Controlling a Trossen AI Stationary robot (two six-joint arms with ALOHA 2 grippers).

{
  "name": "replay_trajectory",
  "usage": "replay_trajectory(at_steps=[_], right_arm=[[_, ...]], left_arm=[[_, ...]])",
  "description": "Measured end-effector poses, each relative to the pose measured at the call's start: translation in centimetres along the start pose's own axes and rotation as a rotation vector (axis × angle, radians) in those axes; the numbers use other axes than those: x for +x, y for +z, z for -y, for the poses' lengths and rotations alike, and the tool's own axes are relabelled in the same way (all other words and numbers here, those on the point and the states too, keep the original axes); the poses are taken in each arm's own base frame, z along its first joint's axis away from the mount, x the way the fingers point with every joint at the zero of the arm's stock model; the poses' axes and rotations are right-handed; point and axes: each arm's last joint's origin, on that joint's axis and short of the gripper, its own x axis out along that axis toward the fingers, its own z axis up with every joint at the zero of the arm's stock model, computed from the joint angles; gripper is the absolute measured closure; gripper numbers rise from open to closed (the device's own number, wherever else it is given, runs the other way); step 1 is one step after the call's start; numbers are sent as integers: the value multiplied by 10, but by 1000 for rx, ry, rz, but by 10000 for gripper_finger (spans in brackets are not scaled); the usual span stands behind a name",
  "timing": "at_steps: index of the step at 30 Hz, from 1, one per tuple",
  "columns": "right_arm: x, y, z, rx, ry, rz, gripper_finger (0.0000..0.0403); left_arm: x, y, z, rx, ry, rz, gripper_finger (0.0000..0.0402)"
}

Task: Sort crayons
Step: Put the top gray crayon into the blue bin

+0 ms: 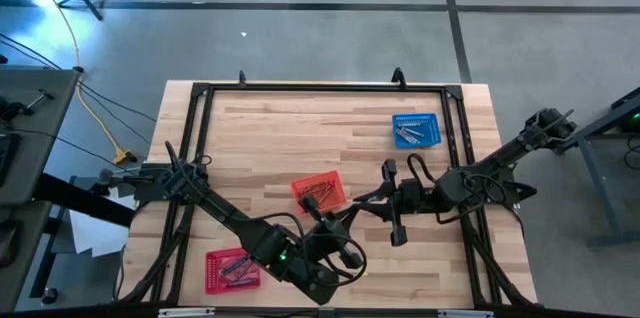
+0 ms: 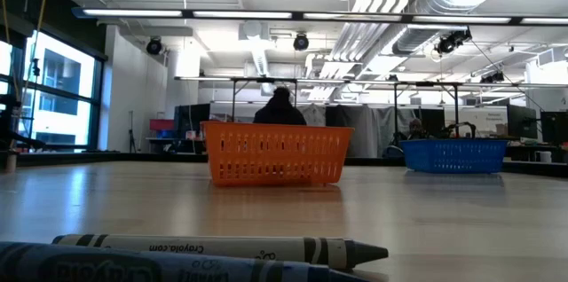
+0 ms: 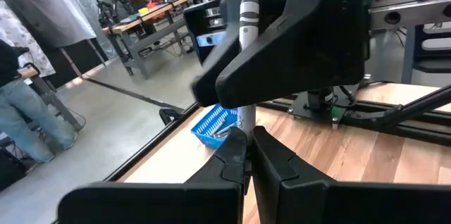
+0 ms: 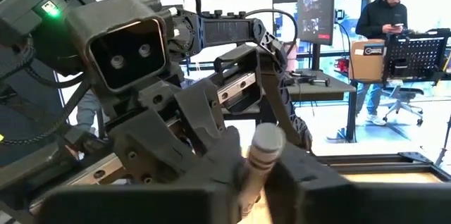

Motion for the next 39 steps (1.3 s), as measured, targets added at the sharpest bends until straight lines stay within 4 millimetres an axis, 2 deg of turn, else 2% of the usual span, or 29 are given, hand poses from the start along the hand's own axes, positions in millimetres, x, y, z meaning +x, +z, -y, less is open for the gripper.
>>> replay_trajectory(at_steps=[2,9,14,22,25,29,35,39], right_arm=[[0,0,0,1,2,0,388],[0,-1,0,25,1,-10,393],[-2,-1,2,38,-20,-33,394],[-15,7,16,16,-154,-89,399],[-26,12,31,-15,-272,-137,400],[-52,11,64,-6,-465,-299,400],[-95,-6,119,92,-767,-604,398],[-108,-10,147,135,-896,-724,395]], left_arm=[[0,0,0,9,1,0,401],[0,0,0,144,-6,-2,391],[-1,0,1,275,-24,-5,355],[-1,0,1,319,-24,-4,296],[0,-1,0,319,-22,-6,280],[-6,-5,-1,277,-29,-22,270],[-15,-31,-18,117,36,-111,268],[-17,-44,-27,-5,85,-158,268]])
